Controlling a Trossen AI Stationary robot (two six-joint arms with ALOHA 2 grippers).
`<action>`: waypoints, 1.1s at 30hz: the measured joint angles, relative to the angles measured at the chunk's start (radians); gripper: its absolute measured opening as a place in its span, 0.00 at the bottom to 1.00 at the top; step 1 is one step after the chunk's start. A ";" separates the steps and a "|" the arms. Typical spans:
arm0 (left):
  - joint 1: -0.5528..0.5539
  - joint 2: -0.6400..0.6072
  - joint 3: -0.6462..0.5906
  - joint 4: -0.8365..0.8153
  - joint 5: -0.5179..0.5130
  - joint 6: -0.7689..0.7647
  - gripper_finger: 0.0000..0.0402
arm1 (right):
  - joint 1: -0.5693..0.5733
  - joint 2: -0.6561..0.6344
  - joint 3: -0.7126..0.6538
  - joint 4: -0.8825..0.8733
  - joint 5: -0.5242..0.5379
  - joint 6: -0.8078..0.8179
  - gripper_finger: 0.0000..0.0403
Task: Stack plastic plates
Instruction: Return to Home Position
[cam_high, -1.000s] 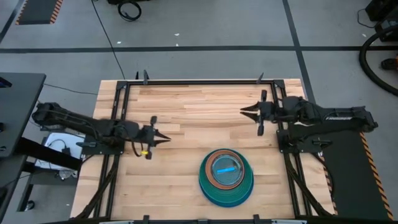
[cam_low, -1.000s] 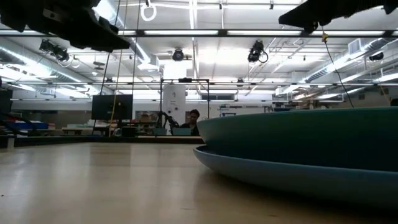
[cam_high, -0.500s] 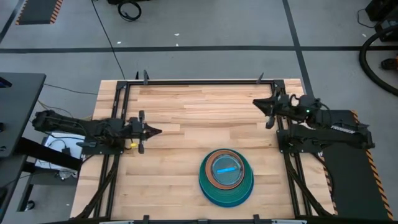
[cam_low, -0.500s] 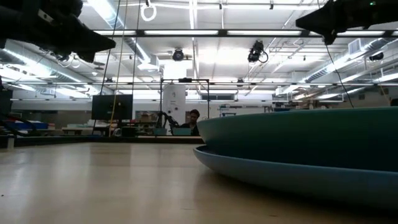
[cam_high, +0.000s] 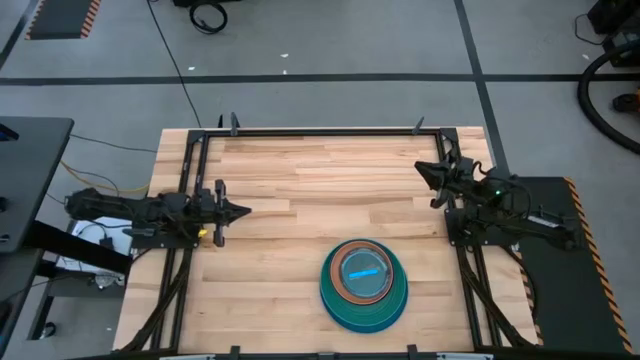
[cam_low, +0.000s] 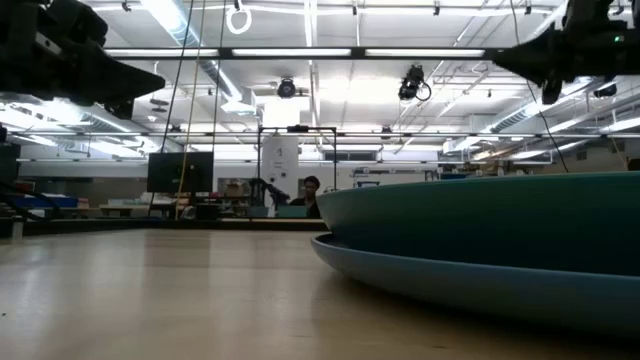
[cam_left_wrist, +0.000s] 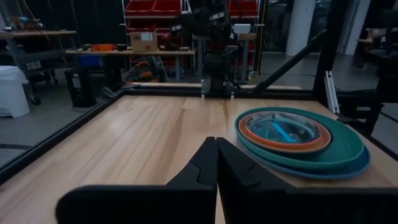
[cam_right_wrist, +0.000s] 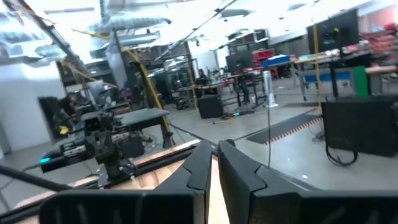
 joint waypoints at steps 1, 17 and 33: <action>0.000 -0.024 -0.002 -0.018 0.000 0.000 0.02 | 0.000 0.003 -0.012 0.012 0.008 0.008 0.09; -0.073 -0.117 -0.004 -0.112 0.009 0.054 0.02 | -0.001 0.005 -0.033 -0.004 0.020 0.079 0.09; -0.085 -0.106 -0.010 -0.020 0.010 -0.130 0.02 | -0.001 0.006 -0.033 -0.017 0.104 0.130 0.09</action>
